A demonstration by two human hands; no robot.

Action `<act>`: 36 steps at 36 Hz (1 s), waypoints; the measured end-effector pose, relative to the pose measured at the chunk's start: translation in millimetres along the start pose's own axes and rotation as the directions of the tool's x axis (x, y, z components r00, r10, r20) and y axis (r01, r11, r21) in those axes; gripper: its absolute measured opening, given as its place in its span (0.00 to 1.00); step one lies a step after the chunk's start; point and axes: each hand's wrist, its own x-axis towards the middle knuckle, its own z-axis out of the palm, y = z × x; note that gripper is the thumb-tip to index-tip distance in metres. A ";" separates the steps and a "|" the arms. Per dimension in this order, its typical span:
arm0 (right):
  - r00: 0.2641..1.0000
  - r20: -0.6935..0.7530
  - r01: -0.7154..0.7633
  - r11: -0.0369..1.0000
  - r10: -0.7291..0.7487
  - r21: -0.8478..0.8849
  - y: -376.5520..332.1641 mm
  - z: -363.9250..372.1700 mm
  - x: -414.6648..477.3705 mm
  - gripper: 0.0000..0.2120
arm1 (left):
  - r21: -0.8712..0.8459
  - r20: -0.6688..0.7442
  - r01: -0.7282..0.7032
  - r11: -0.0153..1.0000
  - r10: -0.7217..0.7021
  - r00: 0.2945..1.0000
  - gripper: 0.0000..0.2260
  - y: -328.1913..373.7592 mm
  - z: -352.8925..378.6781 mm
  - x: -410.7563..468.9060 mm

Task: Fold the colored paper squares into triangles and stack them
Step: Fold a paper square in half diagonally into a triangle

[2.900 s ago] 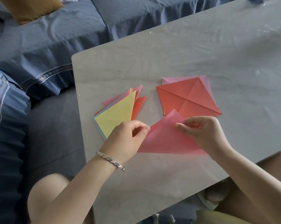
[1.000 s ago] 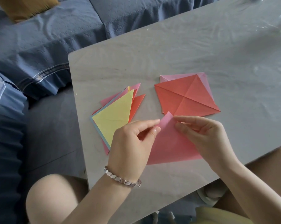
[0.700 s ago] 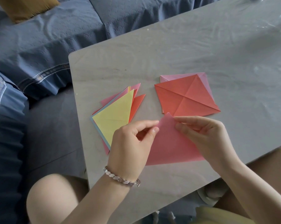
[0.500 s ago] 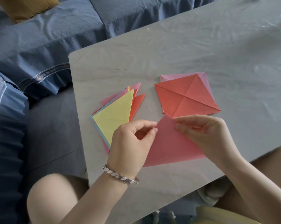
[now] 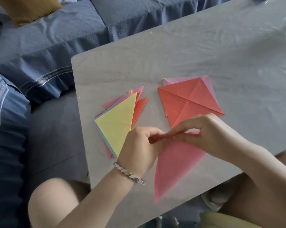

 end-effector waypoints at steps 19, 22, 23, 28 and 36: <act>0.971 0.238 0.097 0.858 0.031 -0.505 54.3 92.5 -26.0 0.27 | 0.138 -0.529 0.333 0.933 -0.215 0.821 0.04 -80.9 1.3 35.5; 0.979 0.187 0.038 0.827 0.082 -0.561 55.5 94.6 -21.7 0.35 | 0.127 -0.542 0.331 0.935 -0.215 0.813 0.04 -85.0 2.0 34.8; 0.983 0.162 0.019 0.819 0.090 -0.573 56.1 94.8 -19.0 0.35 | 0.126 -0.543 0.330 0.936 -0.214 0.812 0.04 -86.0 2.3 35.1; 0.992 0.056 -0.055 0.776 0.116 -0.629 59.0 88.5 8.2 0.24 | 0.112 -0.529 0.342 0.933 -0.235 0.816 0.04 -90.0 1.8 36.4; 0.978 0.056 -0.128 0.785 0.203 -0.606 74.4 79.2 53.6 0.22 | 0.099 -0.525 0.343 0.934 -0.243 0.815 0.04 -92.2 0.1 37.2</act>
